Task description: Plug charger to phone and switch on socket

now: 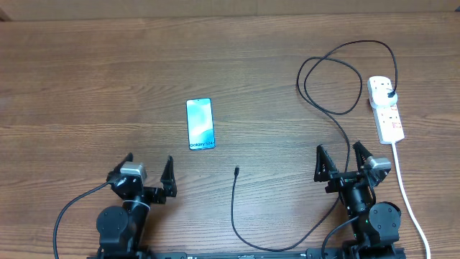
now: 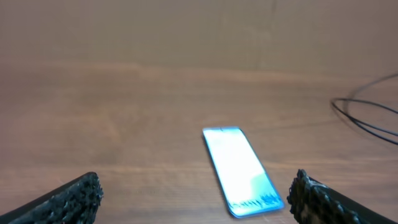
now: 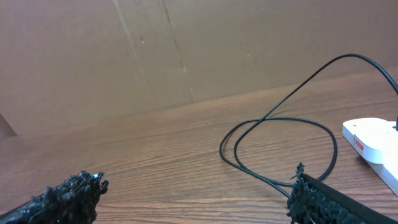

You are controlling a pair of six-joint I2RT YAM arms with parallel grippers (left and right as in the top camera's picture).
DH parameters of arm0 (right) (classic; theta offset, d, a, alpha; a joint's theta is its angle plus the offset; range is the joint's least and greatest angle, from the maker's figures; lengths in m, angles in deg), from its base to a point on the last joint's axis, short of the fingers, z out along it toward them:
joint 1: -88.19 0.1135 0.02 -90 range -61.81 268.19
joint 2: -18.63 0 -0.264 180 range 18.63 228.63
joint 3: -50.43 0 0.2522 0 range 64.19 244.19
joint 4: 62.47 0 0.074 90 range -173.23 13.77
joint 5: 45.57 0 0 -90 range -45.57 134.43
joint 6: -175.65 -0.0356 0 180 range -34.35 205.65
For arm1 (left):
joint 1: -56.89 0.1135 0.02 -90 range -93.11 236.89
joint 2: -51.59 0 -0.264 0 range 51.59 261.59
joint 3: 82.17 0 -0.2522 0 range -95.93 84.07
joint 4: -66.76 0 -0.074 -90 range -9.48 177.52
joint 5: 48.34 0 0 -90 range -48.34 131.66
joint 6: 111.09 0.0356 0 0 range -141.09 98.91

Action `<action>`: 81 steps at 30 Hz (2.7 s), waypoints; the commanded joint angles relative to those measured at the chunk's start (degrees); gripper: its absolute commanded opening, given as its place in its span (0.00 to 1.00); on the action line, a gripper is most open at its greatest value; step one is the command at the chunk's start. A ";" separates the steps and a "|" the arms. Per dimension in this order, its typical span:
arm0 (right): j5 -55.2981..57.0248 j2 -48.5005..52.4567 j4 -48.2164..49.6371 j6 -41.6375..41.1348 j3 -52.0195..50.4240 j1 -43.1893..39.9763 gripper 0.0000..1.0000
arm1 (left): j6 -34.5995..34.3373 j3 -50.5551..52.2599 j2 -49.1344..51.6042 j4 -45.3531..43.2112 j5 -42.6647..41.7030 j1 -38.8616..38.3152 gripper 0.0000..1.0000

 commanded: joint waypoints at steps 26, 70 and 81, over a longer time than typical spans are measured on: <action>0.61 -0.61 0.44 0.90 -0.59 0.31 1.00 | -0.39 -75.45 62.29 45.57 -28.59 -0.44 1.00; 0.63 -0.61 0.44 0.90 -0.59 0.24 1.00 | -15.41 -79.78 103.01 48.81 -5.77 -13.22 0.05; 0.63 -0.61 0.44 0.90 -0.59 0.20 1.00 | -19.58 -79.23 103.01 45.66 2.84 -19.69 1.00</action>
